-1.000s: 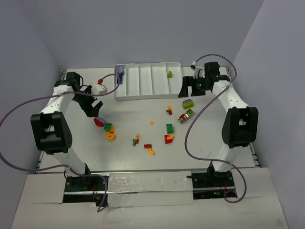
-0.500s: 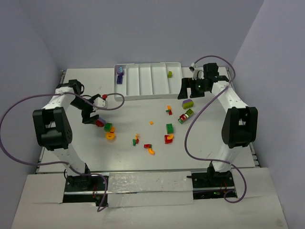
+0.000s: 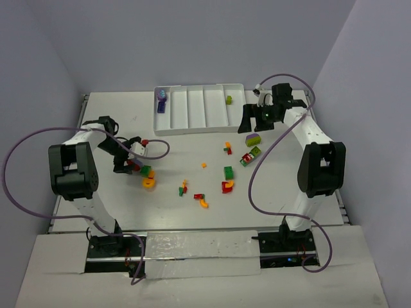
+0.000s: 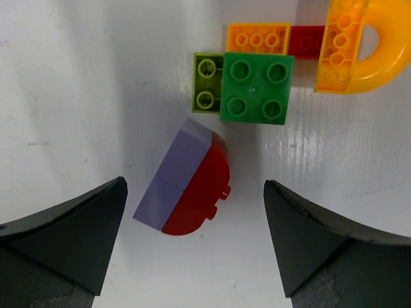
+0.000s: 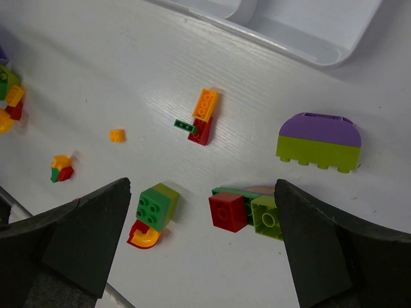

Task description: Sort the legos into containers by color

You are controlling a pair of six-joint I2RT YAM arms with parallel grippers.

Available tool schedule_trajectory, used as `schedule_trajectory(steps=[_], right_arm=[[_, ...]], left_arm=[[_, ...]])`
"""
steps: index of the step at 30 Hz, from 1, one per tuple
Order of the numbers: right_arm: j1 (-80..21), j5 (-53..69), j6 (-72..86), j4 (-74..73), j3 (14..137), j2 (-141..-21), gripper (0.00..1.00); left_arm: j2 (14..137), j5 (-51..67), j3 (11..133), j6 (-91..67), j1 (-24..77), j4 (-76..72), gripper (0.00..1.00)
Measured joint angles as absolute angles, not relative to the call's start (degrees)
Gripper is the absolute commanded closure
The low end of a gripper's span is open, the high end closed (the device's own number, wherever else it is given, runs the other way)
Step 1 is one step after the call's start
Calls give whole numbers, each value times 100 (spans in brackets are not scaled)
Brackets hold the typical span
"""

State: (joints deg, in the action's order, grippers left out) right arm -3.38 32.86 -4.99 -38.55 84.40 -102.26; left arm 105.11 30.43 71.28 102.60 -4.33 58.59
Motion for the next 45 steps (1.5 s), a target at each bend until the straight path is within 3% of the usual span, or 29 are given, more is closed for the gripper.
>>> schedule_trajectory(steps=[9, 19, 25, 34, 45], right_arm=[[-482, 3286, -497, -3907, 8519, -10279, 0], [-653, 3358, -467, -3977, 8519, -10344, 0], [-766, 3867, -256, -3948, 8512, -10346, 0], [-943, 5003, 528, -3497, 8468, -10348, 1], [-1897, 6040, 1703, -2668, 8476, -10391, 8]], left_arm=[[10635, 2799, 6955, 10464, -395, 5471, 20], [10649, 2673, 6884, 10583, -395, 5376, 56], [10502, 2686, 6847, 10571, -389, 5311, 67], [9565, 3097, 7445, 10443, -252, 5383, 68], [8758, 3727, 7804, 10092, 1709, 5848, 71]])
